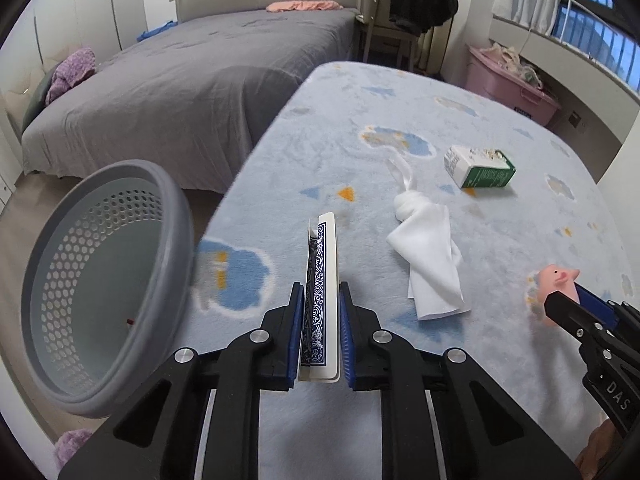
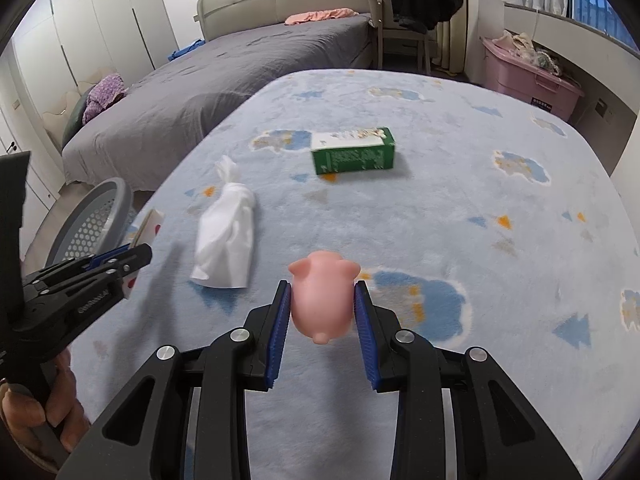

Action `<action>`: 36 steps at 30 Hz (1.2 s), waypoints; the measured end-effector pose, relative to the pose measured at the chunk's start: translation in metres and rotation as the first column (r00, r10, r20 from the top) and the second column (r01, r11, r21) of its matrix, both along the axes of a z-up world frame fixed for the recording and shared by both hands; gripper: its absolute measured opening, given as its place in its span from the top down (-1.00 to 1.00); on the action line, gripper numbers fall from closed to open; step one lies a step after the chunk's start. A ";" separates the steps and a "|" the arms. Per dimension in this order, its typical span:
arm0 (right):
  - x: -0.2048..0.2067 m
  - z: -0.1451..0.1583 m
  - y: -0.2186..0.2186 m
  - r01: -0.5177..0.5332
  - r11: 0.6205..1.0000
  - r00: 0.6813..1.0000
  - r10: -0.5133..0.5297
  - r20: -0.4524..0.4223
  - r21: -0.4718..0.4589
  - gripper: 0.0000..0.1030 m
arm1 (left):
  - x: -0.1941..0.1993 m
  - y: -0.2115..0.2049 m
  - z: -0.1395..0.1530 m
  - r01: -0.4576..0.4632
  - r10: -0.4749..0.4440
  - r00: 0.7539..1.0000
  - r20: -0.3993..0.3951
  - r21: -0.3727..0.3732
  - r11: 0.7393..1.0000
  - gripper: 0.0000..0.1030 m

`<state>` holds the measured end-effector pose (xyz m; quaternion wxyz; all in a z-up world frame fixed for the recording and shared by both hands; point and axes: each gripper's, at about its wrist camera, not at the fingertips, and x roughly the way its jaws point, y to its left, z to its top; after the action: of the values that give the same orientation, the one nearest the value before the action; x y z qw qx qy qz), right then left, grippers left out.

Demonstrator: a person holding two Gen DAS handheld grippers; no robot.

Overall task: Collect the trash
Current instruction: 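Carry the pig toy and card box over the grey basket with both tools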

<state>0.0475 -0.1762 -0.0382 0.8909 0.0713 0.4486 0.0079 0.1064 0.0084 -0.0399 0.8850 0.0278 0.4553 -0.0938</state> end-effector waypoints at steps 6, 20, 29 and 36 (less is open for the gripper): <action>0.000 0.024 0.029 -0.051 0.999 0.998 0.051 0.043 0.004 0.39 | -0.015 0.041 0.032 -0.052 0.053 0.996 0.073 -0.009 0.999 0.67; 0.057 0.086 0.166 -0.300 0.954 0.939 0.296 0.176 -0.002 0.39 | -0.003 0.160 0.094 -0.210 0.199 0.958 0.207 0.031 0.977 0.67; 0.092 0.076 0.239 -0.418 0.908 0.898 0.414 0.150 -0.005 0.39 | 0.016 0.210 0.079 -0.295 0.287 0.942 0.177 0.023 0.955 0.63; 0.106 0.036 0.271 -0.472 0.882 0.880 0.471 0.057 0.002 0.39 | 0.020 0.234 0.032 -0.332 0.330 0.942 0.061 0.029 0.943 0.62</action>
<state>0.1536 0.0947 -0.0019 0.8736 -0.0331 0.4276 0.2298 0.1269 0.2424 -0.0079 0.8997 -0.0294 0.4306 0.0659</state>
